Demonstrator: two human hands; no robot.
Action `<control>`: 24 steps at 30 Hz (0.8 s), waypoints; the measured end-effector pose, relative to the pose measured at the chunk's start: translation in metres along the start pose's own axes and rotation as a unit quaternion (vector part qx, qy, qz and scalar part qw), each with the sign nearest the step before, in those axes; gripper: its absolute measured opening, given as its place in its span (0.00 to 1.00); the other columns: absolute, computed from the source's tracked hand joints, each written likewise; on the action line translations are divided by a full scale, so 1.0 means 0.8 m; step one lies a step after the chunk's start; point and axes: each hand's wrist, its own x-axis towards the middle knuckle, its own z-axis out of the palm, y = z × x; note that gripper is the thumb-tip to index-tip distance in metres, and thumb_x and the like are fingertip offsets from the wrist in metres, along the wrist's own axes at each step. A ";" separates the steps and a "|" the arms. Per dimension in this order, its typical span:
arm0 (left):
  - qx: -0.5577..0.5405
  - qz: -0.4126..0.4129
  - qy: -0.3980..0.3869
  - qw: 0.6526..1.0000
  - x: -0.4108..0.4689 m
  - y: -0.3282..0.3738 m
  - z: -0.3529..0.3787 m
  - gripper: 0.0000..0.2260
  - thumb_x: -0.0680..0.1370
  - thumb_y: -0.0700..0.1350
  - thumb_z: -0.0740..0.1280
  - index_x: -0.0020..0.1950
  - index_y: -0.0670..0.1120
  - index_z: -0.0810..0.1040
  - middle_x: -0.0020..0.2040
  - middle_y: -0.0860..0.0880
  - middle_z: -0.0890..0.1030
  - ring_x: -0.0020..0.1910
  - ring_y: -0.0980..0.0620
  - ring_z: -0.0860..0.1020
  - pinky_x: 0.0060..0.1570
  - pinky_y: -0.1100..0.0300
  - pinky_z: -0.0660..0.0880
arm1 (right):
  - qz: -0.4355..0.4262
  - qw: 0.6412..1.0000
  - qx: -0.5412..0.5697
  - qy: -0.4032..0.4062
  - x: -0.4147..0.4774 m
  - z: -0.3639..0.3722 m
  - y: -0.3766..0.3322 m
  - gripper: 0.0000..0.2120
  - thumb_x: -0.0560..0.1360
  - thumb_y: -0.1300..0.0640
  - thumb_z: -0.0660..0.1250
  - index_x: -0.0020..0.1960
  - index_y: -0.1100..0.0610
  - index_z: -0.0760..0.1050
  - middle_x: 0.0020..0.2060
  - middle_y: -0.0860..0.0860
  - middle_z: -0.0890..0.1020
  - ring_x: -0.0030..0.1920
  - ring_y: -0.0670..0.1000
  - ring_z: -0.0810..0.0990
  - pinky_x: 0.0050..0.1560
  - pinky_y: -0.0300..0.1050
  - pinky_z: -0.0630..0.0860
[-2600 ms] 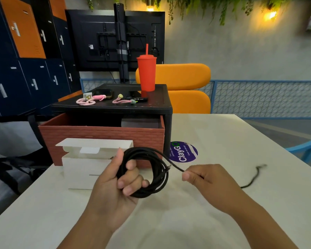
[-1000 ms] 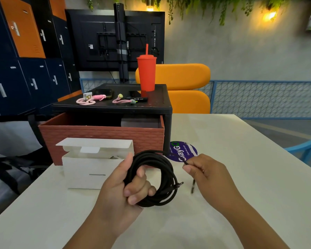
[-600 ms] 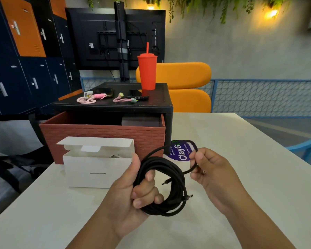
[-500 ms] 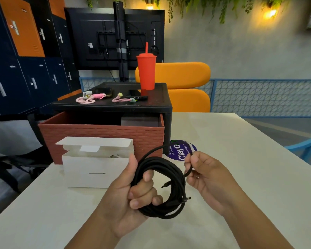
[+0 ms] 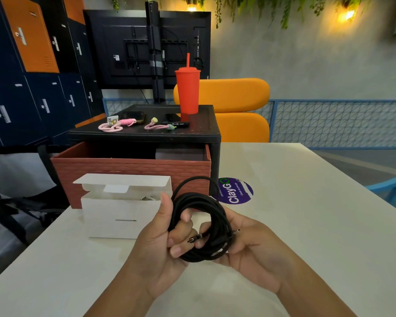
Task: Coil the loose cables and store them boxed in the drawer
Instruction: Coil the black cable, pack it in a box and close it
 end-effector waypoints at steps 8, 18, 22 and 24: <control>0.118 0.052 0.056 0.990 -0.004 -0.005 0.012 0.24 0.68 0.64 0.57 0.33 0.42 0.71 0.18 0.53 0.58 0.18 0.57 0.59 0.31 0.63 0.70 | -0.013 1.000 -0.013 0.017 0.002 0.008 0.011 0.28 0.55 0.53 0.80 0.53 0.55 0.77 0.42 0.54 0.78 0.44 0.53 0.78 0.48 0.47 0.76; 0.283 0.097 0.019 0.954 0.000 -0.012 0.000 0.29 0.52 0.78 0.65 0.30 0.53 0.77 0.19 0.55 0.62 0.19 0.58 0.63 0.35 0.61 0.67 | 0.017 0.986 -0.075 0.147 0.010 0.021 0.015 0.09 0.71 0.67 0.67 0.50 0.60 0.74 0.41 0.64 0.76 0.38 0.58 0.78 0.32 0.42 0.74; 0.309 0.108 0.027 0.945 0.001 -0.013 0.001 0.30 0.53 0.78 0.65 0.30 0.51 0.76 0.20 0.54 0.63 0.20 0.57 0.63 0.32 0.61 0.67 | 0.080 0.986 -0.058 0.133 0.004 0.020 0.006 0.07 0.73 0.68 0.65 0.48 0.58 0.74 0.41 0.62 0.80 0.38 0.56 0.81 0.28 0.37 0.73; 0.319 0.123 0.026 0.939 0.001 -0.011 0.001 0.29 0.55 0.77 0.64 0.31 0.51 0.76 0.20 0.54 0.64 0.21 0.56 0.63 0.31 0.62 0.67 | 0.095 0.986 -0.068 0.120 0.002 0.021 0.002 0.10 0.73 0.68 0.65 0.51 0.58 0.74 0.41 0.60 0.81 0.36 0.54 0.81 0.28 0.37 0.73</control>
